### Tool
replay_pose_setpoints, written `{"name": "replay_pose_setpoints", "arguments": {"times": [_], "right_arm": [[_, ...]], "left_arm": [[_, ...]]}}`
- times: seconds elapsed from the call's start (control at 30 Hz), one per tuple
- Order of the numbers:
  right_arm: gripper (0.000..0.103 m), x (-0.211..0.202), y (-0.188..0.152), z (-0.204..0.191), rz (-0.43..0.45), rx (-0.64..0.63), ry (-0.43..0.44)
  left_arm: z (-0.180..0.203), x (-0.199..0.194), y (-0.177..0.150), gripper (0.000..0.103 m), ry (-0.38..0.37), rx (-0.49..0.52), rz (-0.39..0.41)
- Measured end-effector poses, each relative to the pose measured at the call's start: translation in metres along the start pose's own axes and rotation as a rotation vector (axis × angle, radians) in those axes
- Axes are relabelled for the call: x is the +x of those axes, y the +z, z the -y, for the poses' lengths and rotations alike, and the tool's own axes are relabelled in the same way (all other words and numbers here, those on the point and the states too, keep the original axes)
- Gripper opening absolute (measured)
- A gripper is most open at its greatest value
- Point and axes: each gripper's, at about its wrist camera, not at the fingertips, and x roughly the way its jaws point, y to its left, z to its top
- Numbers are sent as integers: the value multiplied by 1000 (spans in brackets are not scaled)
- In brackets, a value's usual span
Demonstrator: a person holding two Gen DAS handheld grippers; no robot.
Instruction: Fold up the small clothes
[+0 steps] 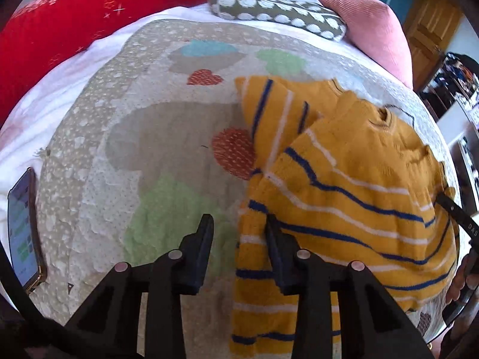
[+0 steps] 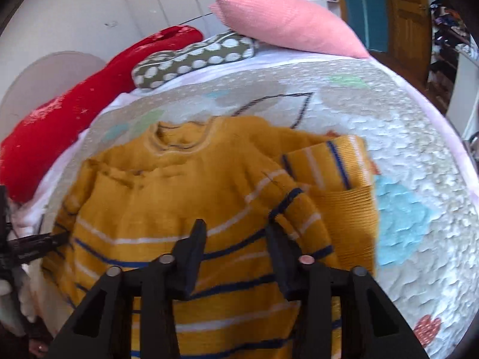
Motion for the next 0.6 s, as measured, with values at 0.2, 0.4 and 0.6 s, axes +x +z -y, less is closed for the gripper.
{"name": "replay_pose_setpoints", "arguments": {"times": [0.2, 0.4, 0.6], "right_arm": [[26, -35, -1, 26, 84, 62, -24], [26, -62, -3, 20, 127, 80, 84], [26, -27, -6, -8, 15, 49, 206]], "left_arm": [[-22, -38, 0, 36, 13, -97, 96], [40, -61, 11, 40, -155, 68, 157], [75, 11, 47, 41, -5, 134, 53]]}}
